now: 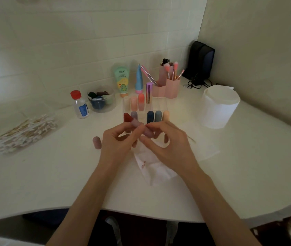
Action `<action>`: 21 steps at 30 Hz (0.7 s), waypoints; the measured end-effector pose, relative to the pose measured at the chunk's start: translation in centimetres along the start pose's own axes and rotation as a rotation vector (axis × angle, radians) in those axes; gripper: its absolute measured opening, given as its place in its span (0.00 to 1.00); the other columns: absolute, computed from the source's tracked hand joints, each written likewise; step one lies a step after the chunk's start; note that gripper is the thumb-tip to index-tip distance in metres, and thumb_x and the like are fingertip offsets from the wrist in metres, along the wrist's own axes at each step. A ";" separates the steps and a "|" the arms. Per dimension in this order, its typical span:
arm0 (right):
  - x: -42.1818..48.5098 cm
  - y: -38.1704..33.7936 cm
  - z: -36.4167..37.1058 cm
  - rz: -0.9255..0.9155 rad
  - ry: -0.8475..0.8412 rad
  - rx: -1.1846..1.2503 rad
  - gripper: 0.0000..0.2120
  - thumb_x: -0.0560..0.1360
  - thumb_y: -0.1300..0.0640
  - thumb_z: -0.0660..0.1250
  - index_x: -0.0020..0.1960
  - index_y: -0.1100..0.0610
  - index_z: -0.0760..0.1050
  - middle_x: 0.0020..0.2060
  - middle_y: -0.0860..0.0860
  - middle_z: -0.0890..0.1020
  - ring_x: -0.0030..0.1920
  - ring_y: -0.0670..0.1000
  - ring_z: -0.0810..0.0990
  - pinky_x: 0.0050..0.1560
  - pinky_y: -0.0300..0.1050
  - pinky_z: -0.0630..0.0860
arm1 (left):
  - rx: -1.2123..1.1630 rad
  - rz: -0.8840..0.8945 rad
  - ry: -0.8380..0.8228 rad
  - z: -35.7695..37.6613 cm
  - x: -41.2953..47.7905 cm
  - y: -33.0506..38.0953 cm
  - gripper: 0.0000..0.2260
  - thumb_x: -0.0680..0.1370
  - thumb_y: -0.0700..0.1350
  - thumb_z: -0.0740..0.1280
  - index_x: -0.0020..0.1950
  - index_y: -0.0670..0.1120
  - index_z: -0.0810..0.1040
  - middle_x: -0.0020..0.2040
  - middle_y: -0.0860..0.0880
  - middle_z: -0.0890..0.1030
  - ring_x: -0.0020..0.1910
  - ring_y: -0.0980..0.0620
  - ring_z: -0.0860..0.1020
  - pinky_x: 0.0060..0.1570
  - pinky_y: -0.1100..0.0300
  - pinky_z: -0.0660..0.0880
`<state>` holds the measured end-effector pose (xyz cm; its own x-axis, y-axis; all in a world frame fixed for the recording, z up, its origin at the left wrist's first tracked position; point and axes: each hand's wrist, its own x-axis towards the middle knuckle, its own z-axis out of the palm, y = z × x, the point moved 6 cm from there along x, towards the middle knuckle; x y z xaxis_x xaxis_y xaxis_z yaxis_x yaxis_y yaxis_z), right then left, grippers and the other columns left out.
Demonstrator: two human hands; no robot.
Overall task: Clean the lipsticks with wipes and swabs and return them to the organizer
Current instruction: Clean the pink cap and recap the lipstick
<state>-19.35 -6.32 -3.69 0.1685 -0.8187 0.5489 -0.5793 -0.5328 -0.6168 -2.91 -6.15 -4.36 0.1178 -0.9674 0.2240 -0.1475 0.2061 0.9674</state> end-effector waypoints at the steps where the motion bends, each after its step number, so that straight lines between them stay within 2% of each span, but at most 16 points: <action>1: 0.0 -0.3 0.4 -0.011 -0.021 0.022 0.17 0.74 0.44 0.75 0.58 0.52 0.82 0.47 0.43 0.83 0.44 0.43 0.79 0.44 0.27 0.68 | -0.039 -0.003 -0.012 -0.1 0.0 -0.1 0.03 0.77 0.46 0.73 0.46 0.54 0.86 0.33 0.54 0.83 0.31 0.59 0.77 0.36 0.70 0.73; 4: -0.2 -0.6 0.3 -0.048 0.027 0.049 0.14 0.76 0.49 0.75 0.58 0.53 0.82 0.46 0.43 0.85 0.44 0.42 0.80 0.44 0.28 0.71 | -0.098 -0.008 -0.032 -0.2 -0.1 -0.3 0.04 0.76 0.50 0.72 0.44 0.59 0.86 0.34 0.43 0.81 0.33 0.55 0.76 0.35 0.67 0.73; 6: -0.2 -0.7 0.0 -0.074 0.077 0.063 0.12 0.76 0.52 0.76 0.57 0.54 0.82 0.45 0.43 0.85 0.43 0.44 0.81 0.43 0.32 0.74 | -0.146 -0.028 -0.028 -0.4 -0.2 -0.3 0.04 0.73 0.55 0.71 0.43 0.61 0.86 0.38 0.38 0.80 0.36 0.51 0.76 0.40 0.61 0.74; 8: -0.2 -0.7 -0.2 -0.083 0.100 0.065 0.11 0.75 0.54 0.77 0.56 0.55 0.83 0.44 0.44 0.85 0.43 0.45 0.81 0.43 0.33 0.75 | -0.188 -0.050 0.012 -0.7 -0.1 -0.7 0.08 0.72 0.58 0.71 0.45 0.58 0.87 0.39 0.39 0.79 0.35 0.50 0.75 0.41 0.54 0.73; 13: -0.4 -0.4 0.3 -0.038 0.084 0.153 0.13 0.74 0.54 0.77 0.56 0.57 0.80 0.47 0.43 0.86 0.46 0.43 0.84 0.44 0.34 0.77 | -0.243 -0.027 0.070 -1.2 -0.1 -1.1 0.17 0.73 0.53 0.71 0.52 0.41 0.85 0.31 0.47 0.73 0.29 0.54 0.69 0.33 0.63 0.69; 15: -0.4 -0.2 0.7 0.021 0.033 0.223 0.13 0.75 0.53 0.77 0.56 0.56 0.79 0.47 0.43 0.86 0.47 0.44 0.84 0.46 0.38 0.79 | -0.260 -0.029 0.074 -1.3 -0.1 -1.2 0.17 0.73 0.53 0.71 0.53 0.41 0.85 0.31 0.49 0.73 0.29 0.54 0.69 0.33 0.63 0.69; 18: -0.5 0.0 1.5 0.084 -0.076 0.299 0.11 0.77 0.54 0.74 0.57 0.55 0.79 0.45 0.43 0.86 0.45 0.47 0.86 0.49 0.49 0.82 | -0.257 -0.028 0.091 -1.5 -0.1 -1.2 0.19 0.71 0.54 0.72 0.53 0.41 0.85 0.30 0.50 0.74 0.29 0.54 0.69 0.34 0.63 0.71; 21: -0.6 -0.1 1.9 0.090 -0.151 0.337 0.08 0.79 0.55 0.72 0.57 0.55 0.79 0.45 0.45 0.85 0.42 0.49 0.85 0.48 0.51 0.82 | -0.248 -0.017 0.089 -1.6 -0.2 -1.2 0.19 0.71 0.54 0.72 0.54 0.42 0.85 0.32 0.48 0.76 0.30 0.53 0.70 0.34 0.63 0.72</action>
<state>-17.85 -6.19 -5.03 0.2596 -0.8742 0.4103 -0.3070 -0.4776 -0.8232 -1.17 -5.94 -5.35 0.2056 -0.9565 0.2068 0.0996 0.2307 0.9679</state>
